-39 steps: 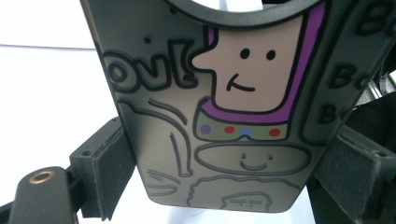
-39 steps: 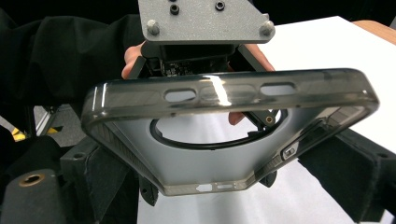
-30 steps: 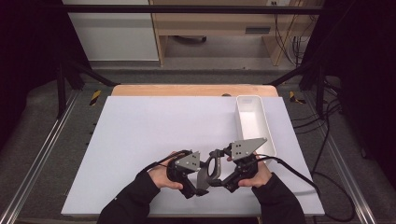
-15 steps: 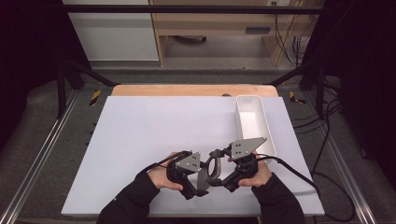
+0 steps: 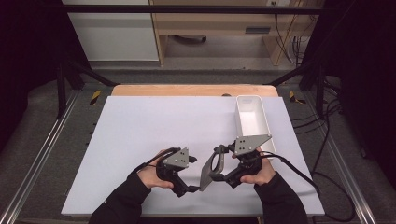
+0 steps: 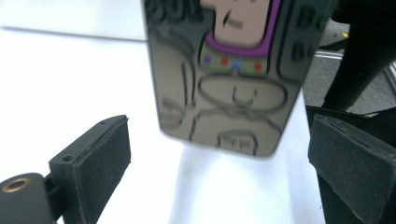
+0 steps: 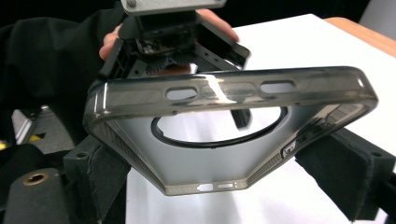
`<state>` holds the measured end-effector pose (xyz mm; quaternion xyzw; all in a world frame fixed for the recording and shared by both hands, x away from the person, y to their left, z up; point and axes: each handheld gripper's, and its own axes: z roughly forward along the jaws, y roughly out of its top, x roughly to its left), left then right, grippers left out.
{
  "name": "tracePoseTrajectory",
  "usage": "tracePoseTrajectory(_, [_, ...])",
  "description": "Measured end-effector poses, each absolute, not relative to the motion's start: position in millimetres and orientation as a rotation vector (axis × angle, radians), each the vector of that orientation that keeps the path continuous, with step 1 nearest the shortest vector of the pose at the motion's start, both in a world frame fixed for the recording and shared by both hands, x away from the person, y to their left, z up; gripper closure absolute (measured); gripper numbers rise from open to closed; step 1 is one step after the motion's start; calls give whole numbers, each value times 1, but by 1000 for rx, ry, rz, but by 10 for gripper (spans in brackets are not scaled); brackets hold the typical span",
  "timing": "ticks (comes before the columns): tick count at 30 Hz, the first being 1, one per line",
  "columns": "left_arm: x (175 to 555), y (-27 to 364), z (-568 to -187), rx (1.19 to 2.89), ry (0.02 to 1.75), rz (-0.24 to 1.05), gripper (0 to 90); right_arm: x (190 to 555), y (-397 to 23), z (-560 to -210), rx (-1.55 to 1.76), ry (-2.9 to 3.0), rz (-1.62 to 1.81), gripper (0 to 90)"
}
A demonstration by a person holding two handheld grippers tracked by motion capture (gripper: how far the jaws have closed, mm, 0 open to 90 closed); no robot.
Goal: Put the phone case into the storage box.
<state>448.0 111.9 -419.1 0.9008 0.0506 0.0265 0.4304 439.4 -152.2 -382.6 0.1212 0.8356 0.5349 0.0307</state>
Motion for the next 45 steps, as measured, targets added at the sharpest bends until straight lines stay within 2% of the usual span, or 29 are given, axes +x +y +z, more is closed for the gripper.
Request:
tracePoseTrajectory(16, [451,172,-418,2101,439,220,42,442,-167,-366,526,2448,1612,126])
tracePoseTrajectory(29, [450,219,-429,2007,636,295,30,446,-178,-353,675,2321,1583,126])
tracePoseTrajectory(45, [451,250,-438,1965,741,379,14,457,-181,-326,817,2175,1513,125])
